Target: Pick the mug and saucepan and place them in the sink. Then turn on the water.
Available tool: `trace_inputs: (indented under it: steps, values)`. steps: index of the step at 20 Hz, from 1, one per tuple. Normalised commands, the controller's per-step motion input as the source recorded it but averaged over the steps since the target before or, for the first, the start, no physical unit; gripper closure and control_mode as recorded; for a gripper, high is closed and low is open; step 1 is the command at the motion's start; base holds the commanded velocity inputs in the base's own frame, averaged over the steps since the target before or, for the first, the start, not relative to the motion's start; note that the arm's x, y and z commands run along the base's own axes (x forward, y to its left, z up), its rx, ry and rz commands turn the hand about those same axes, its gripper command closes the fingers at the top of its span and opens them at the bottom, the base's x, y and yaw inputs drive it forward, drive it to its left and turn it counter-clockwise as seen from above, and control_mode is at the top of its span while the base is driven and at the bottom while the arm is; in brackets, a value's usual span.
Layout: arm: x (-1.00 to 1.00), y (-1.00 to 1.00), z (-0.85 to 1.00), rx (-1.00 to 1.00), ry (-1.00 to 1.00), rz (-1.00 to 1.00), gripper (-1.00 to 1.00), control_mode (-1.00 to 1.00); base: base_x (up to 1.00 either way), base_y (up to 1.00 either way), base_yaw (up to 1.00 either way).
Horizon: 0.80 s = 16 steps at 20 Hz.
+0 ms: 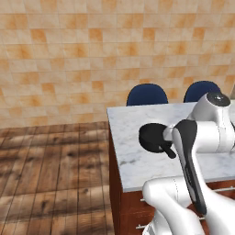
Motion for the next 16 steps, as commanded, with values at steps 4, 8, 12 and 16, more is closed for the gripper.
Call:
trace_inputs:
  steps: [4,8,12,16]
  values:
    - [0.36,-0.01,-0.15,0.00,0.00,0.03,-1.00,-1.00,0.00,0.00,0.00]
    - [0.25,-0.05,-0.22,0.00,0.00,0.00,-1.00,-1.00,0.00,0.00,0.00]
    - [0.20,-0.06,-0.25,0.00,0.00,0.00,-1.00,-1.00,0.00,0.00,0.00]
    - [0.22,-0.01,-0.25,0.00,0.00,0.00,-1.00,-1.00,0.00,0.00,0.00]
